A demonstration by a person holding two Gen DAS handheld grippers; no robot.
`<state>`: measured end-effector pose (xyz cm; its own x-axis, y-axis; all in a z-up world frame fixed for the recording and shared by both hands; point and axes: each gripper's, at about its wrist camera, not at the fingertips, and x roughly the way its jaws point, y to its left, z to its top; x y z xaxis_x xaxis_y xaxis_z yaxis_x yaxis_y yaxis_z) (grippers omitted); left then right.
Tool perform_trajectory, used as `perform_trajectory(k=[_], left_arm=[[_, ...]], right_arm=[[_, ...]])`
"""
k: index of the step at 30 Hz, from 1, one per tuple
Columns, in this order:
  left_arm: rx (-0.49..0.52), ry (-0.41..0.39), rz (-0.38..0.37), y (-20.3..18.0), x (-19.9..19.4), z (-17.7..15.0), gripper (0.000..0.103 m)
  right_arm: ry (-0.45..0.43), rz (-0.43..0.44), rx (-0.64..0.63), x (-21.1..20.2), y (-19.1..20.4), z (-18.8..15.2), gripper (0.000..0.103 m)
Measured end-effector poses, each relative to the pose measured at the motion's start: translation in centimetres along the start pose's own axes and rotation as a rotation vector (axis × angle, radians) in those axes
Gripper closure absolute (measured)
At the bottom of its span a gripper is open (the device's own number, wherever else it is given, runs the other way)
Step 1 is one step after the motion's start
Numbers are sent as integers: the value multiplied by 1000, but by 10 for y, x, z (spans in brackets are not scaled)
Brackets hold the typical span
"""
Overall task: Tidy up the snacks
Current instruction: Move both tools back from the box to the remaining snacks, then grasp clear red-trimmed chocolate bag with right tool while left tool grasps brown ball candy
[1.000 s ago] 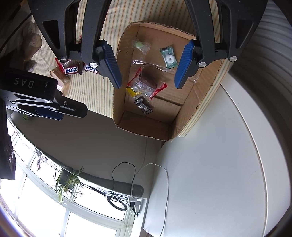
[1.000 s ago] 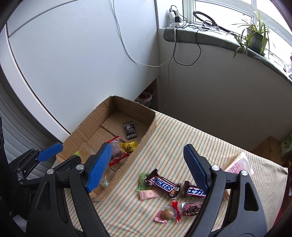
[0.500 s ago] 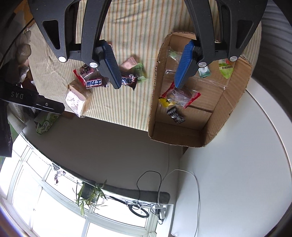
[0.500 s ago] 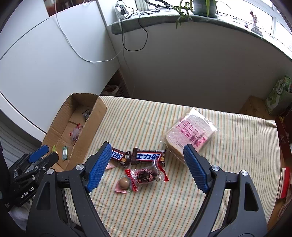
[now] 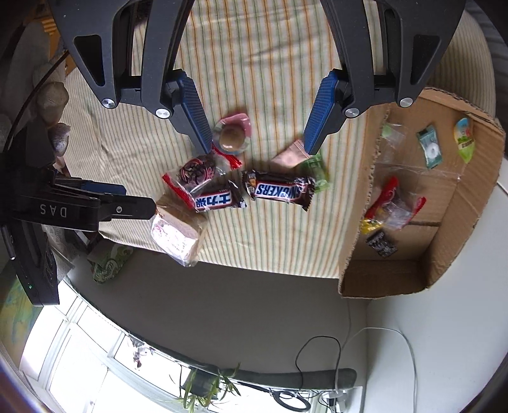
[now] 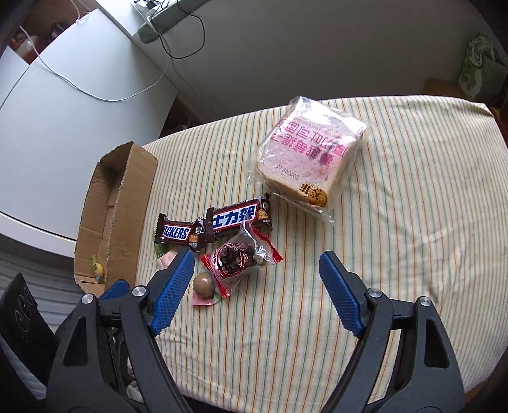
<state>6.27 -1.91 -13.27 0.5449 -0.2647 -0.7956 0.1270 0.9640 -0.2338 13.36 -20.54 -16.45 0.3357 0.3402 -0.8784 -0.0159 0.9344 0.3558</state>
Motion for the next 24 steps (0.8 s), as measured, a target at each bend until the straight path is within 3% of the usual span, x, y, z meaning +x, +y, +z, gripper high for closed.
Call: perform_trajectory(k=[7,12,18,20,24], left_arm=[[43,64,-46,-12,31,-8,44],[55,71,-58,-14,43,-10,56],[76,77,-64,-16,56,-8,58],[75,86,-73,-16,60,-8,59],[76,101,-75,-18,69,-11,63]], right_arm=[[59,43,71,28,3,2,20],[107,59,132,46,2,5,20],[134,71,199,60,-1,11,20],[147,71,208,65,0,12,27],[167,55,213,75,3,14,28]])
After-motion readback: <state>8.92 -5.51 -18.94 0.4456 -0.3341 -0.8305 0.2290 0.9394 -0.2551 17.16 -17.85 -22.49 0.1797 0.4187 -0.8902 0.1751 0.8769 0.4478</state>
